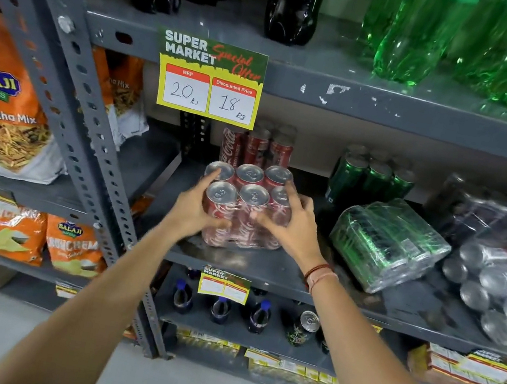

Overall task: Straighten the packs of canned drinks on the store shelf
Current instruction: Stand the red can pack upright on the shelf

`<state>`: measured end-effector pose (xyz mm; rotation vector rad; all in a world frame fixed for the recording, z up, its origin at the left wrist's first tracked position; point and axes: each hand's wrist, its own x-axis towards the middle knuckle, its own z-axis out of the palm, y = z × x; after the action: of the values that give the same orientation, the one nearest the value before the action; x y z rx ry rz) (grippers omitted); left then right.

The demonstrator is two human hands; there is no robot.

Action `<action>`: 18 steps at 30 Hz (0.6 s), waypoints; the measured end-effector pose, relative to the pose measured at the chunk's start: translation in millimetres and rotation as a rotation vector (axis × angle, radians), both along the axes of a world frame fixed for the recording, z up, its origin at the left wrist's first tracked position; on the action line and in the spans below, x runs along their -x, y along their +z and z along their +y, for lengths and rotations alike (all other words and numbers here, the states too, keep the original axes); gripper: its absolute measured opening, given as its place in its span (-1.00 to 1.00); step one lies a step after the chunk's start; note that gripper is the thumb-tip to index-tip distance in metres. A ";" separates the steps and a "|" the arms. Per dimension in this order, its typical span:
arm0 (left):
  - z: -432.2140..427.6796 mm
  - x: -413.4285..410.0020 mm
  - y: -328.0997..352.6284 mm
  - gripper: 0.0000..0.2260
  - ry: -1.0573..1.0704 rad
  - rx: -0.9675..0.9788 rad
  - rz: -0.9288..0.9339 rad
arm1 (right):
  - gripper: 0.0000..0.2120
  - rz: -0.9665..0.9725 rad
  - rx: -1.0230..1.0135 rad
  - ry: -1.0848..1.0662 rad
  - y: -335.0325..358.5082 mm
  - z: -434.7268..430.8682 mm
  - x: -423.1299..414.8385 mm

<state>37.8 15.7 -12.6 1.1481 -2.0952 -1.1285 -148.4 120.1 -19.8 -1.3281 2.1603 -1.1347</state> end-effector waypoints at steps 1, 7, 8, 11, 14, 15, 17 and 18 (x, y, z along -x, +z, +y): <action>-10.3 -4.6 4.3 -0.04 -0.059 -0.035 -0.015 | 0.00 0.057 -0.016 -0.009 -1.5 1.7 -7.7; -43.8 -15.6 14.1 -0.04 -0.246 -0.078 -0.071 | -0.16 0.233 -0.001 -0.173 -11.9 -0.8 -48.5; -44.0 -15.1 13.4 -0.04 -0.239 -0.074 -0.073 | -0.17 0.235 -0.006 -0.168 -11.5 -0.5 -47.7; -40.2 -14.3 11.3 -0.06 -0.204 -0.041 -0.086 | -0.19 0.266 -0.007 -0.143 -10.5 1.3 -44.7; -36.4 -13.2 8.8 -0.08 -0.165 0.017 -0.094 | -0.20 0.287 -0.002 -0.119 -9.0 1.1 -43.1; -34.0 -11.9 7.6 -0.09 -0.153 0.026 -0.093 | -0.20 0.285 -0.007 -0.113 -8.1 1.3 -40.4; -31.7 -12.6 7.0 -0.09 -0.121 0.033 -0.096 | -0.20 0.276 -0.025 -0.091 -4.7 -2.8 -37.5; -29.9 -11.8 7.8 -0.09 -0.108 0.039 -0.104 | -0.19 0.275 -0.037 -0.083 -3.6 -3.5 -36.2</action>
<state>49.6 -14.2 -4.8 1.1089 -2.2726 -1.0922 -112.2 116.6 -23.5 -1.4645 2.4378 -0.9844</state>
